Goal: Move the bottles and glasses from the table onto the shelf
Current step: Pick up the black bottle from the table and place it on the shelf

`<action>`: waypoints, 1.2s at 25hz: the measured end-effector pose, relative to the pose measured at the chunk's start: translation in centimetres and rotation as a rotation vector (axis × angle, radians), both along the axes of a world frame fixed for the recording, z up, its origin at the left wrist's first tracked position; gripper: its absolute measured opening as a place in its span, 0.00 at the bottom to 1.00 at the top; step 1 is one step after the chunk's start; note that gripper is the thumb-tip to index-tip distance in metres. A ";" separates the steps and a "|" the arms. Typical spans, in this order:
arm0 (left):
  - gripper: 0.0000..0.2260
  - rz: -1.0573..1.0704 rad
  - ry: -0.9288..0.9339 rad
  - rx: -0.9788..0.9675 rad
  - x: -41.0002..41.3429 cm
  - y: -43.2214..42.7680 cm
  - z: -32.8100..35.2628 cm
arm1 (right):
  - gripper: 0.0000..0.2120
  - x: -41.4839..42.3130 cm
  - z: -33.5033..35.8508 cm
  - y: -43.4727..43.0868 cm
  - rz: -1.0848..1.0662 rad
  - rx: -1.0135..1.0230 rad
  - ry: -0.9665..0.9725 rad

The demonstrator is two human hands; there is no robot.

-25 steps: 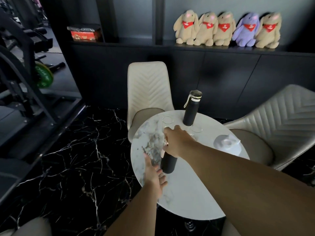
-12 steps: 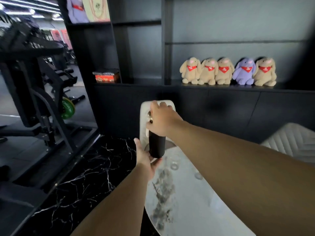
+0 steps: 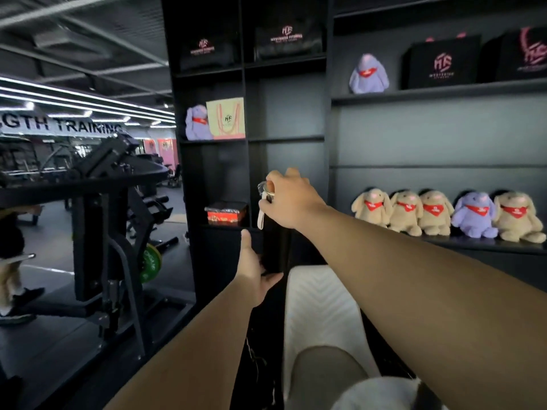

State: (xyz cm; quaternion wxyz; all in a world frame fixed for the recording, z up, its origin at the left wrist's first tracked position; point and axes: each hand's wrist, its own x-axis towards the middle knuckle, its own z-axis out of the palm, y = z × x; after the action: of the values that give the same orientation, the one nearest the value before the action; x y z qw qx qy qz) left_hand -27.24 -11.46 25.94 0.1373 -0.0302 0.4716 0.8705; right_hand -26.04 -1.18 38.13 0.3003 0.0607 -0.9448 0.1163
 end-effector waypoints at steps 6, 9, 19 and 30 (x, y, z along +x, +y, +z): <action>0.18 -0.089 0.229 -0.322 -16.7 -2.1 6.2 | 0.21 -14.0 7.8 -3.7 -0.110 0.022 0.079; 0.24 -0.050 0.377 -0.560 -23.5 -2.3 9.5 | 0.22 -19.8 10.7 -4.3 -0.118 -0.003 0.139; 0.25 0.188 0.612 -0.822 -48.5 2.1 14.0 | 0.22 -43.6 15.9 -0.6 -0.132 -0.074 0.219; 0.27 0.236 0.901 -1.177 -77.4 3.1 21.0 | 0.25 -74.5 22.1 2.7 -0.172 -0.098 0.250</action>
State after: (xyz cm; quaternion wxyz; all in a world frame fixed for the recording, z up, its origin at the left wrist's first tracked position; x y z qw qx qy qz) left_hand -104.68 -8.33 46.97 -0.2020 0.2103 0.8634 0.4117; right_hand -100.50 1.55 60.28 0.4270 -0.0213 -0.8949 0.1278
